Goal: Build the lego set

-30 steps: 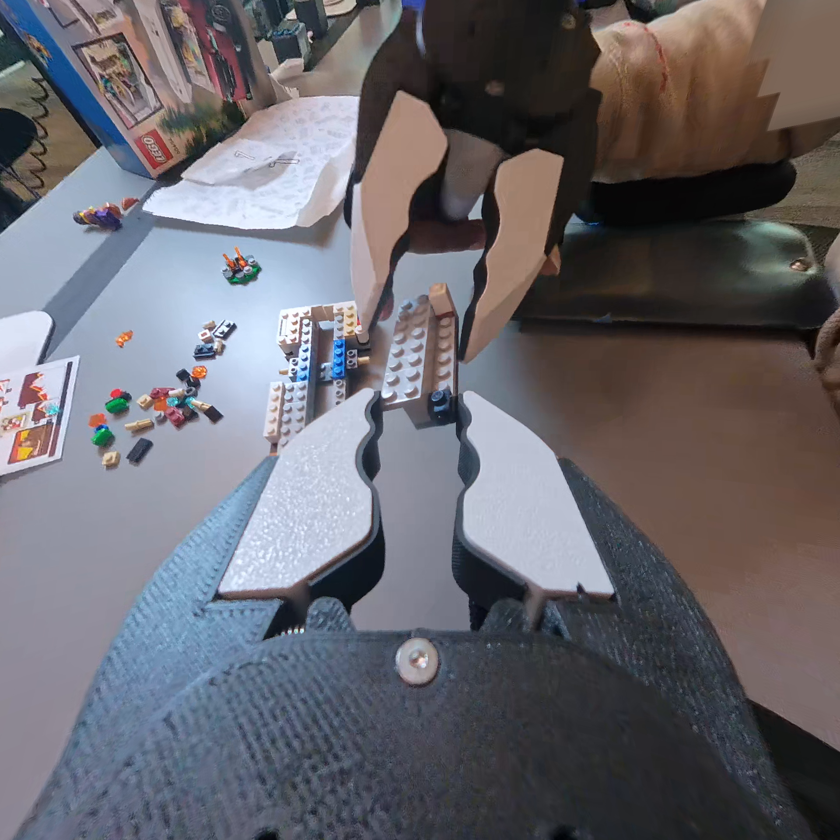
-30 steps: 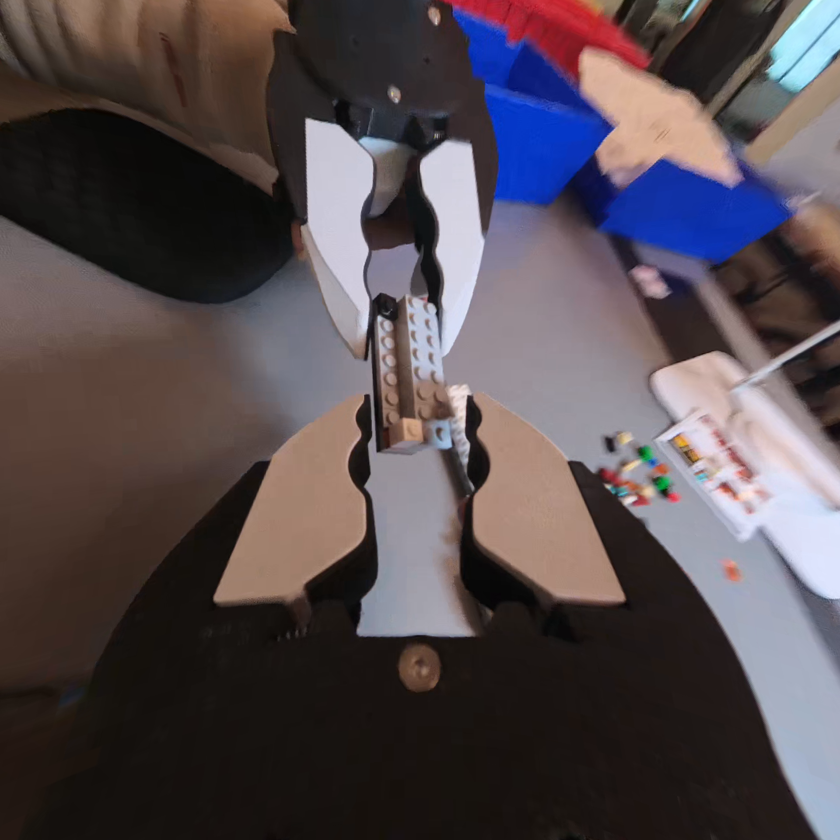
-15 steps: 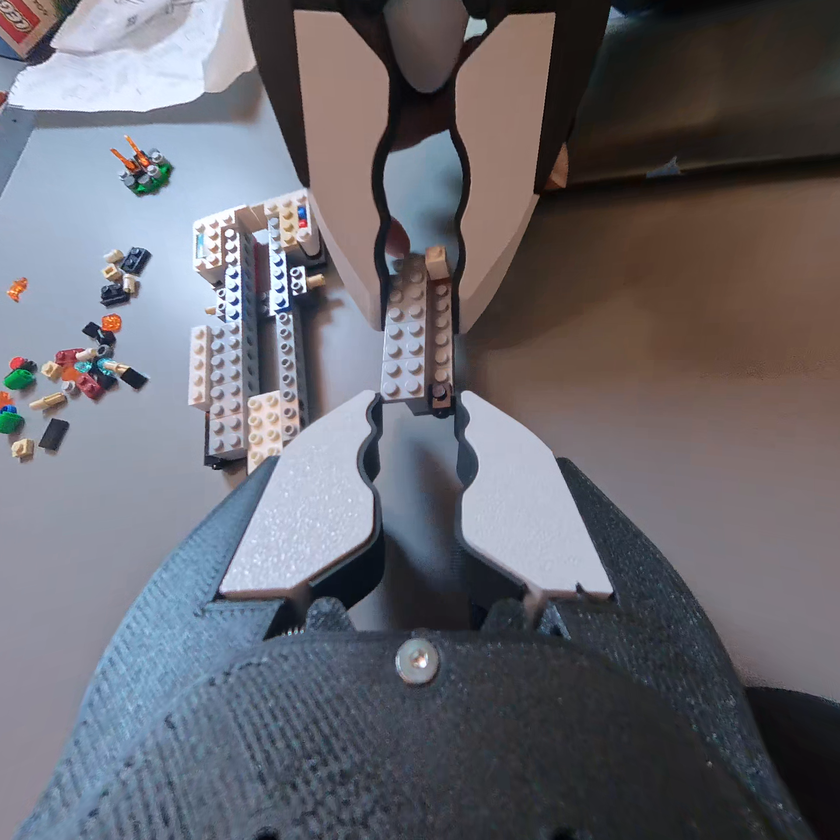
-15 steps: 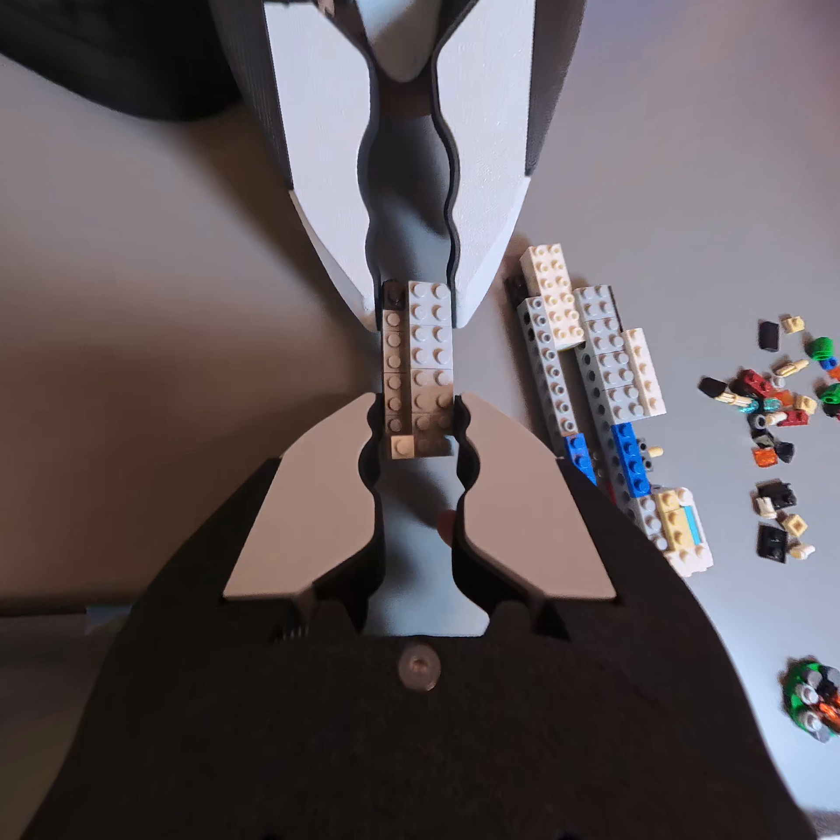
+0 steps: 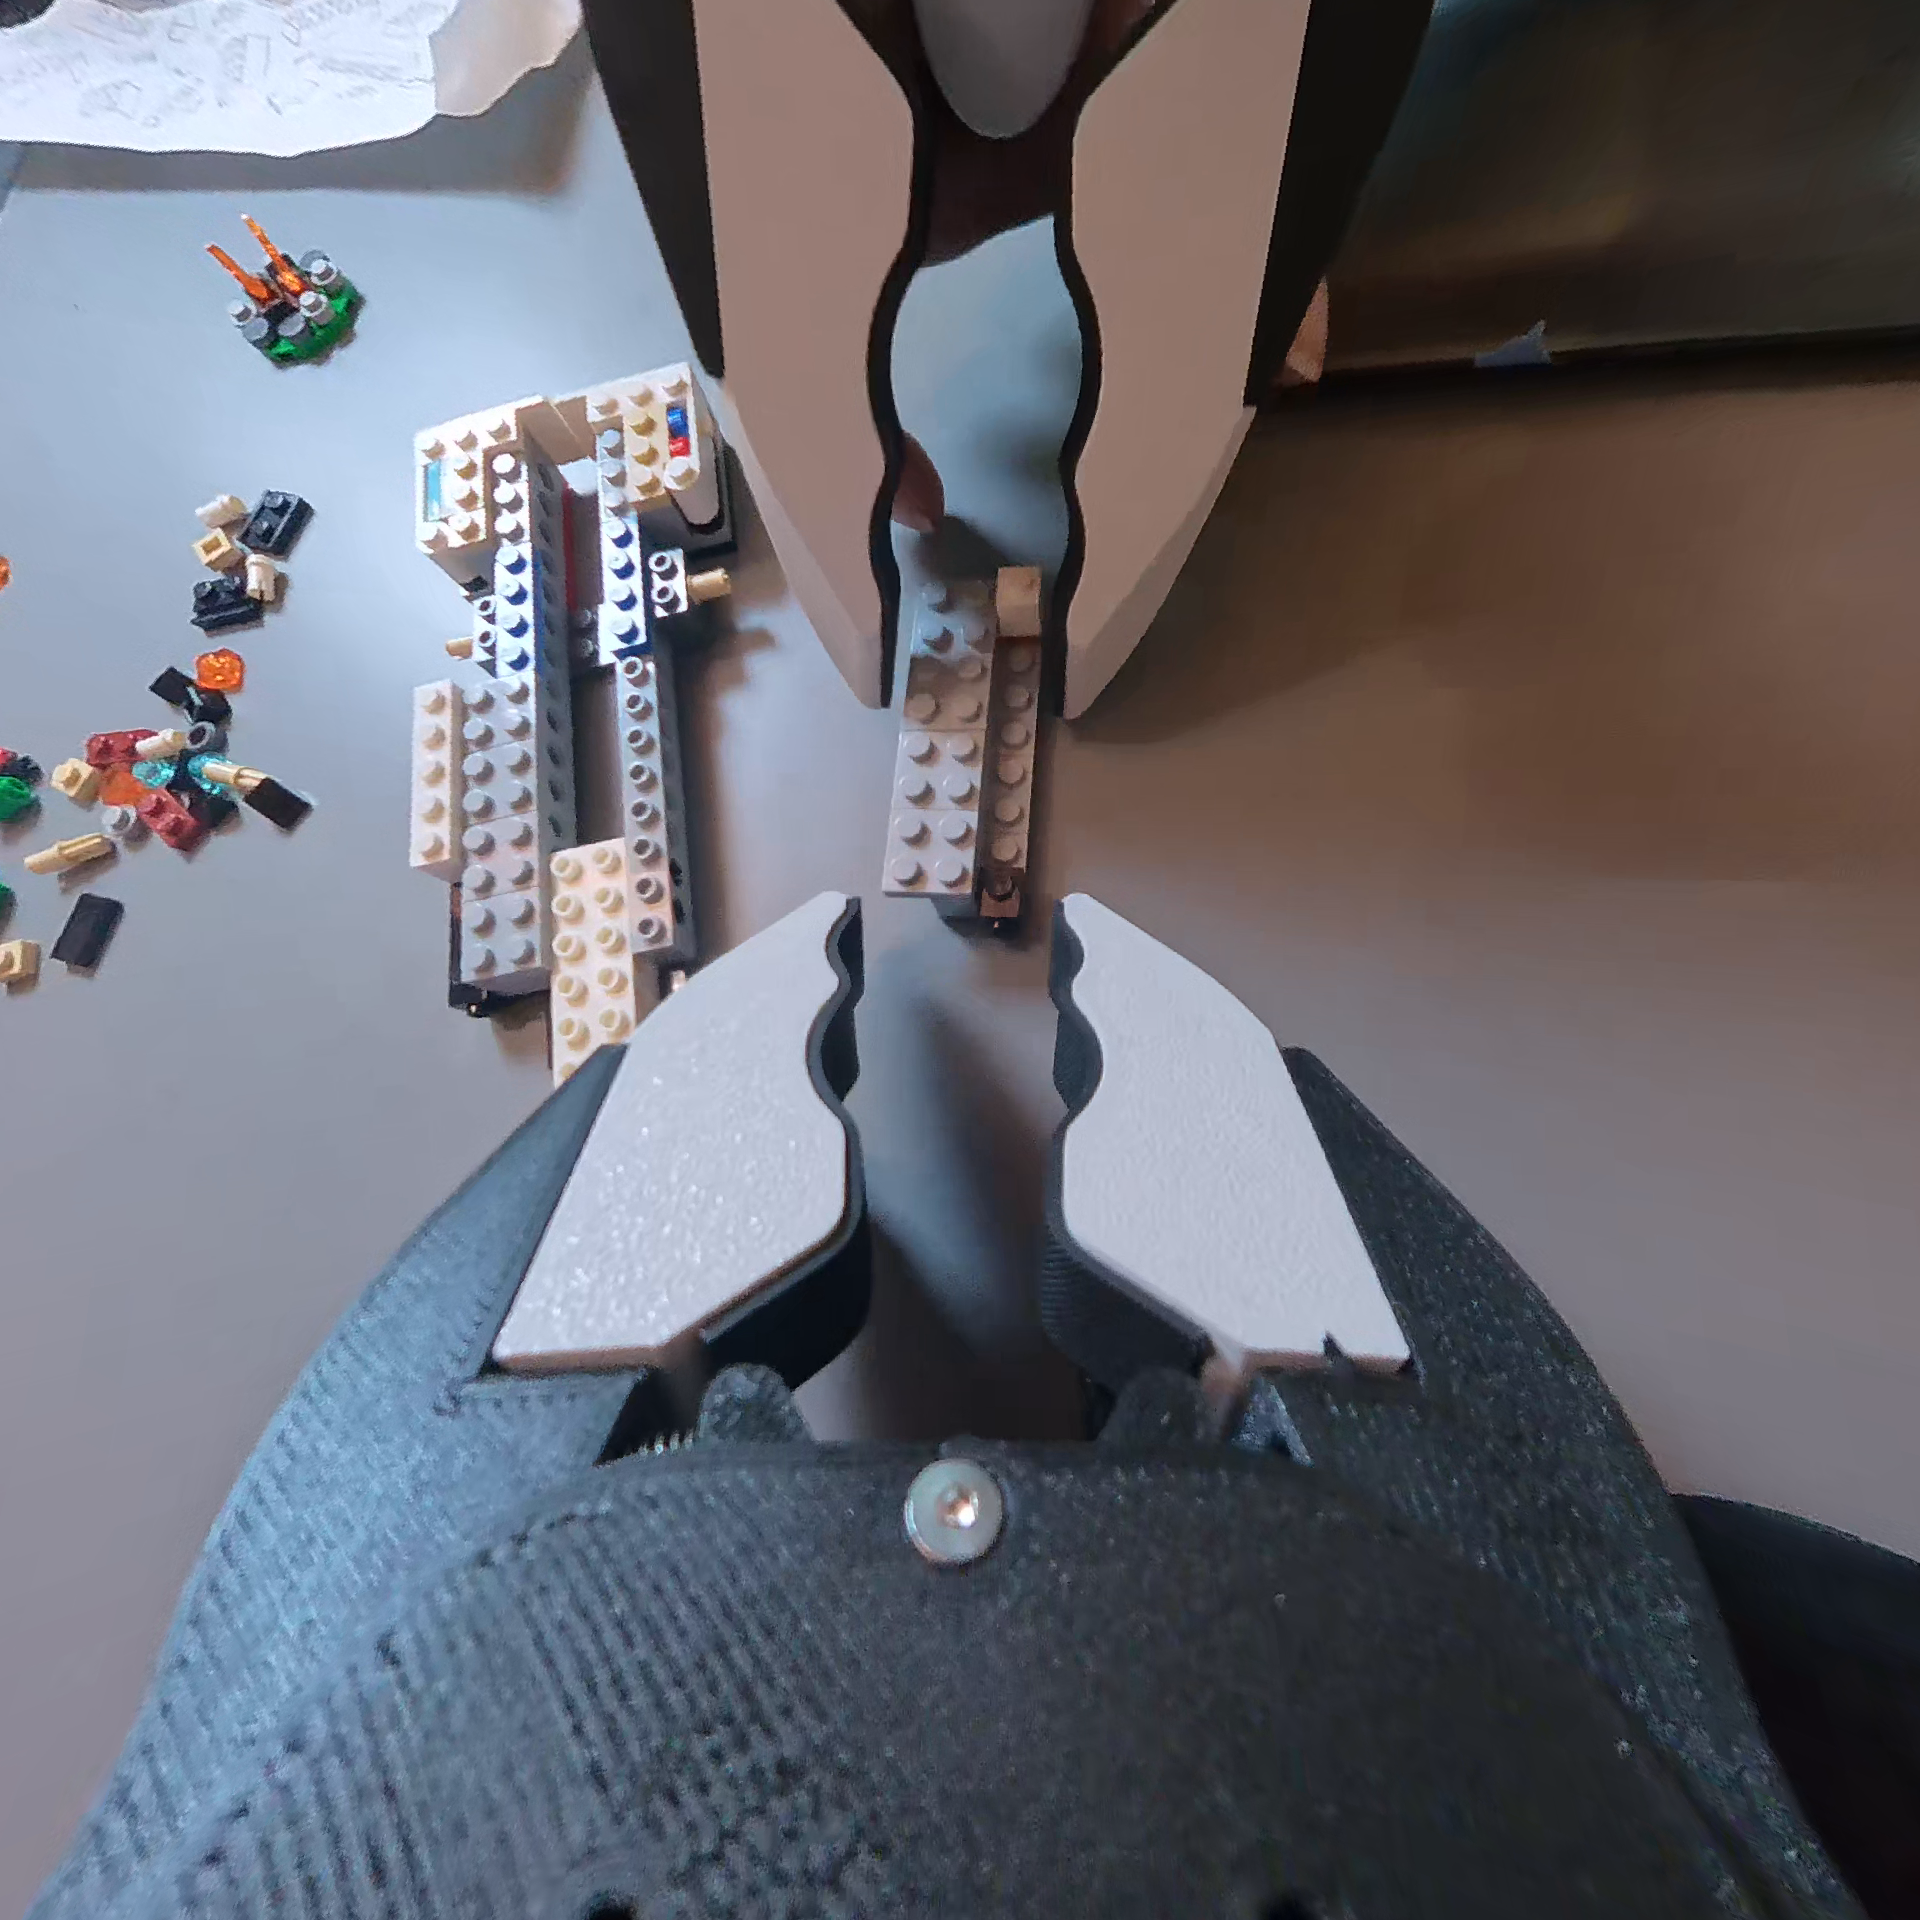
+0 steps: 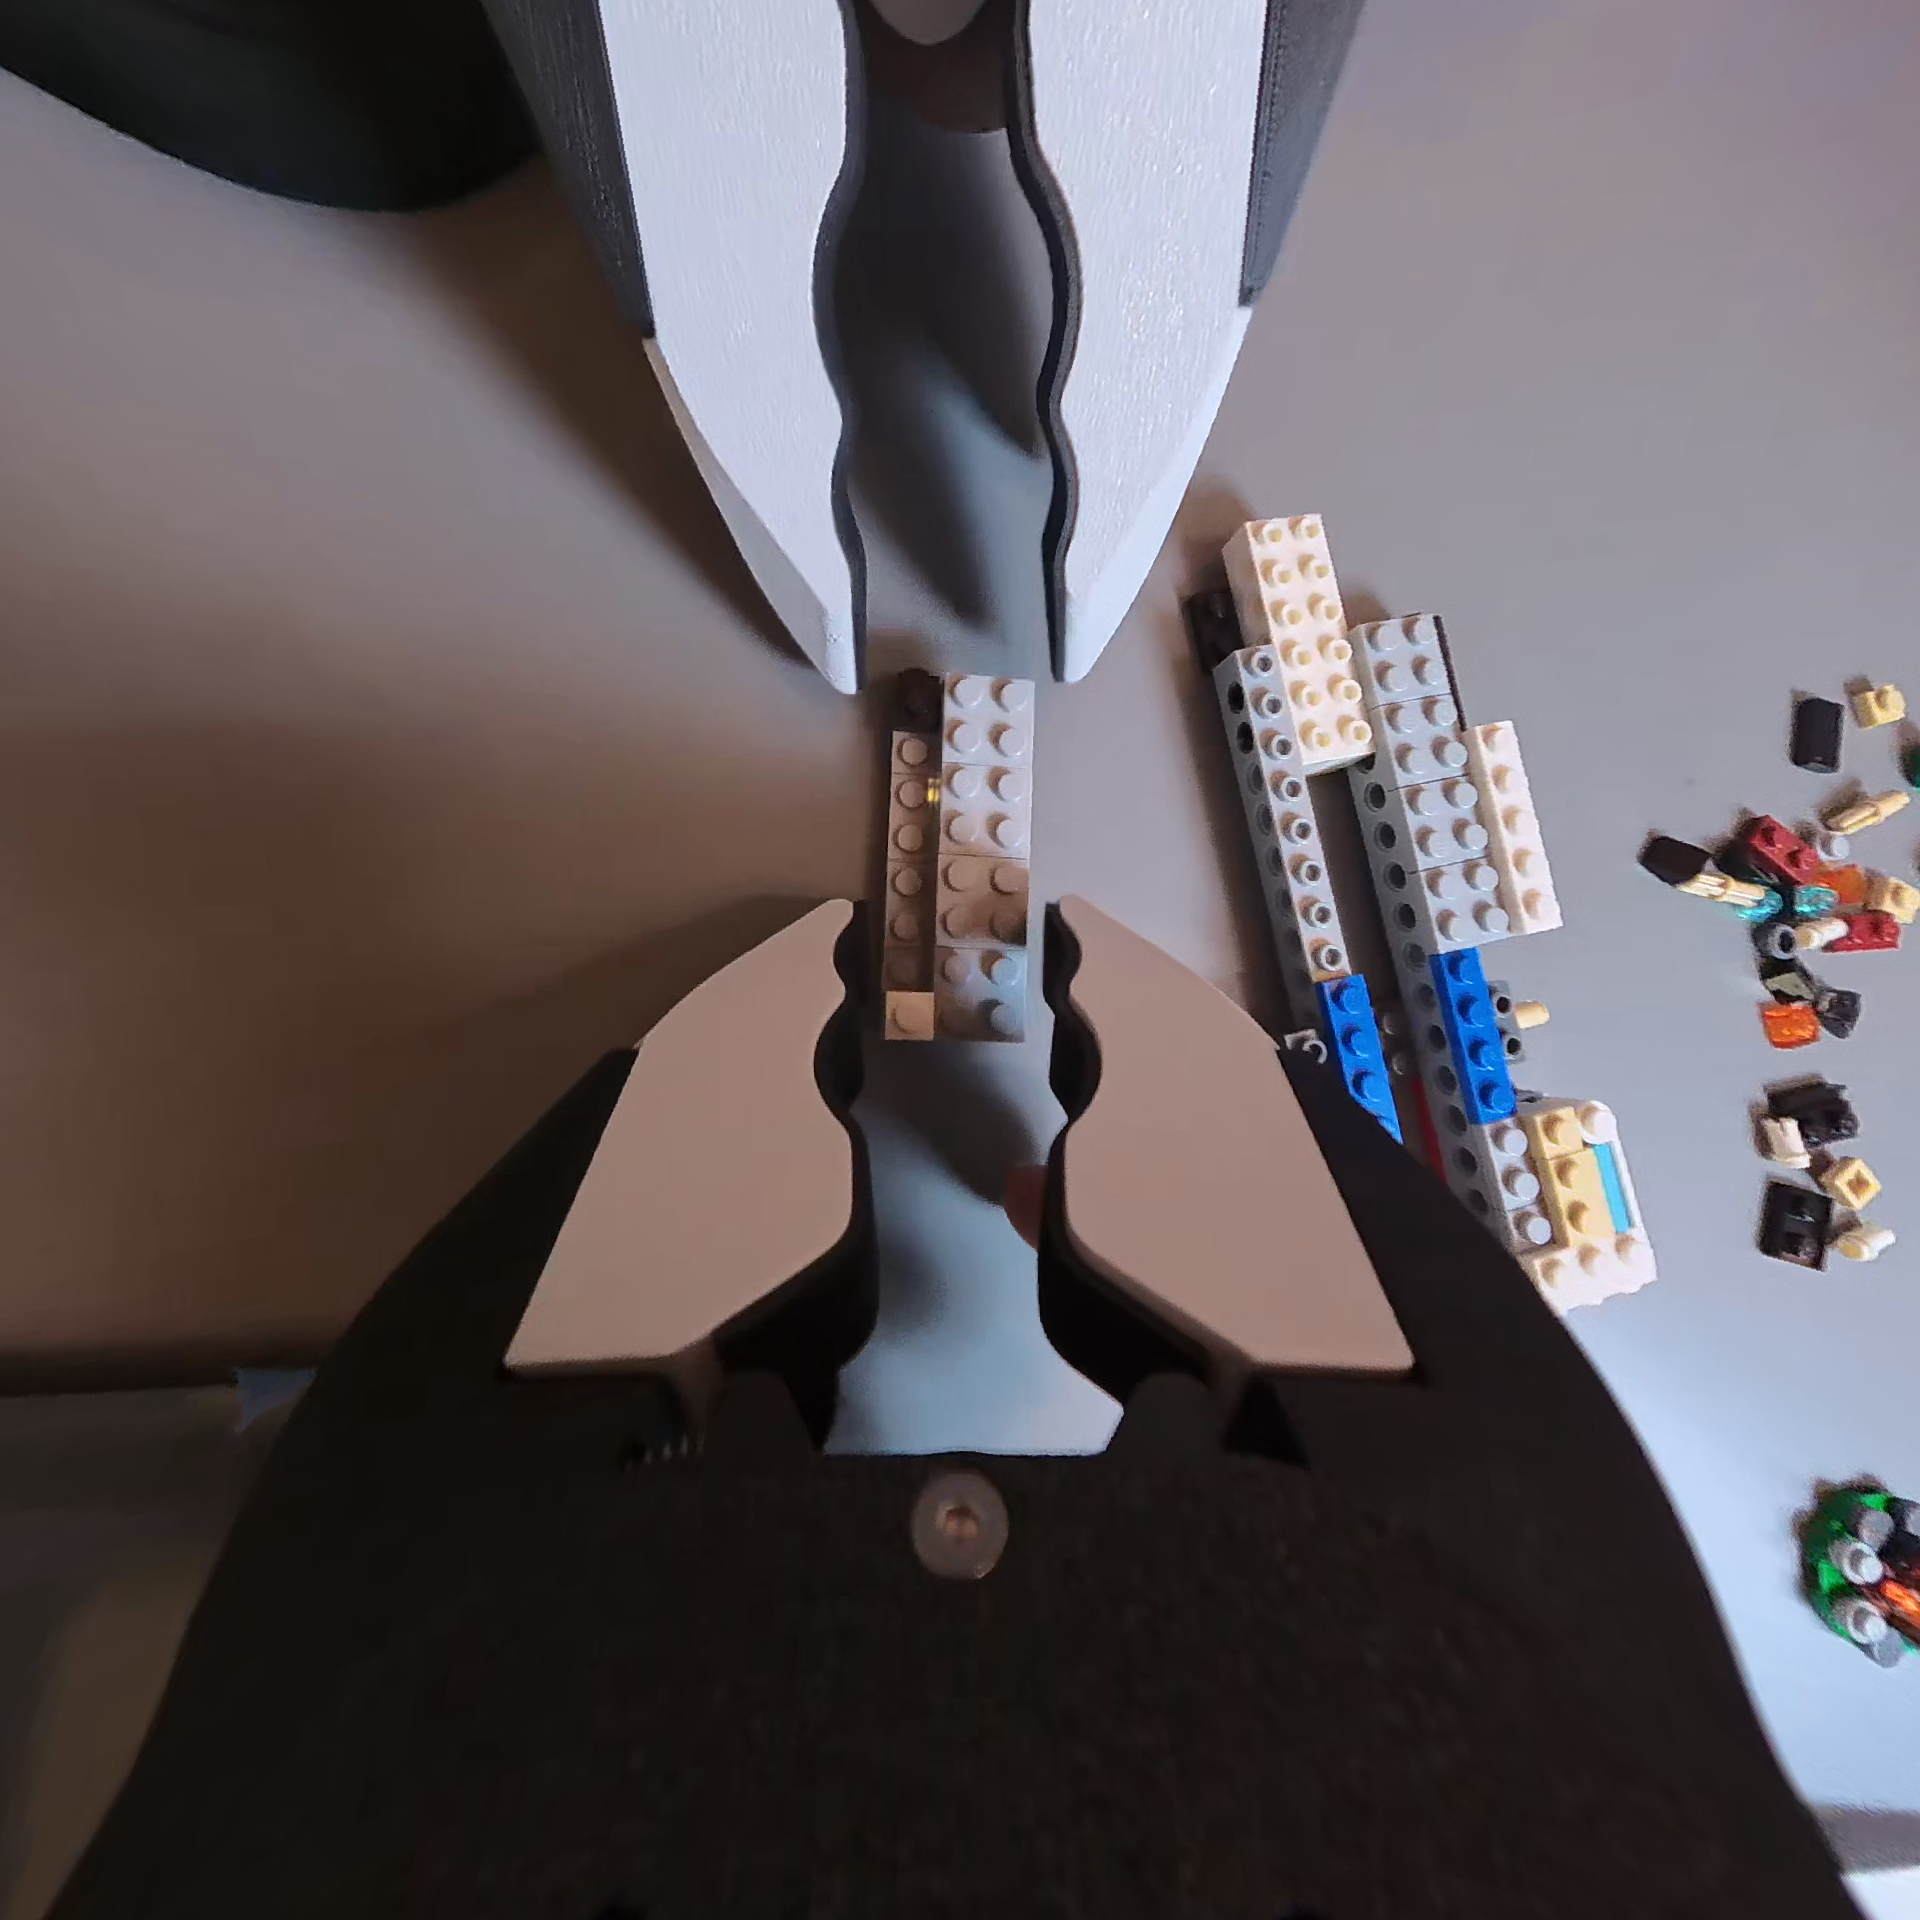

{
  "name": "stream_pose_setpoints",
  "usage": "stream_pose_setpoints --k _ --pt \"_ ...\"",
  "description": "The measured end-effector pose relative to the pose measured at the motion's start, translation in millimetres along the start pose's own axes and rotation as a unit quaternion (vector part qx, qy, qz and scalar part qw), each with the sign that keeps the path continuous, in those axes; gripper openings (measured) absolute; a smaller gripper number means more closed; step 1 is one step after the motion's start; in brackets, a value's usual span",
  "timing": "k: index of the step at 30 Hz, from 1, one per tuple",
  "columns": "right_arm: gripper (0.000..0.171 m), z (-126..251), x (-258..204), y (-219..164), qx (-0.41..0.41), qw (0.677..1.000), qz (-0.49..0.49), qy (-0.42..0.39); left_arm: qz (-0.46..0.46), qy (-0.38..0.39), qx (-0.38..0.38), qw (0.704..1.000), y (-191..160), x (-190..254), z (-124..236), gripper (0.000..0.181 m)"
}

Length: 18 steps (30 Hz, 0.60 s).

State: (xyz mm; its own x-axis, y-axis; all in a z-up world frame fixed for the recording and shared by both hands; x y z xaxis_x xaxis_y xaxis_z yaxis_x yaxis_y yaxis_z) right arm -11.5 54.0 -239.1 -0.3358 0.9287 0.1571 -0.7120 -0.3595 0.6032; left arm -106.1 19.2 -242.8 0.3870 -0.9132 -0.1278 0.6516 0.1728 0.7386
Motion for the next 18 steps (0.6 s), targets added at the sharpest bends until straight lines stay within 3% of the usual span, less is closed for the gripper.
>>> stream_pose_setpoints --k 1,6,11,18 --pt "0.032 1 1 1 0.008 1.0 -0.005 0.002 0.005 0.002 0.007 1.0 1 -1 2 0.034" --pt "0.034 18 15 13 0.095 0.994 -0.051 -0.014 0.049 0.025 0.062 0.997 6 -15 14 0.033" --pt "0.034 43 39 21 0.211 0.969 -0.116 -0.06 0.08 0.052 0.095 0.991 5 -28 20 0.032" --pt "0.031 83 52 9 0.281 0.938 -0.158 -0.131 0.118 0.083 0.138 0.98 13 -48 35 0.031"
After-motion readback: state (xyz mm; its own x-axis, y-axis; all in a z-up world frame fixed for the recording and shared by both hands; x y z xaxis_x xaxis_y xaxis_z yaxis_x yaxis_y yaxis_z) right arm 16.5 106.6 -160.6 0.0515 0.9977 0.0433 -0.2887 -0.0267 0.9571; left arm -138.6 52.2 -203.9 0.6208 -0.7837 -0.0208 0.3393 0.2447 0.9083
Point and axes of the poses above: each gripper's, where its closed fingertips meet, z back along the fingers, y out of its top, x = y × z across the jaws, the point moved 5 cm from there along z, back along the fingers, and after that the axes turned 1 degree about z, right-handed, at the moved point
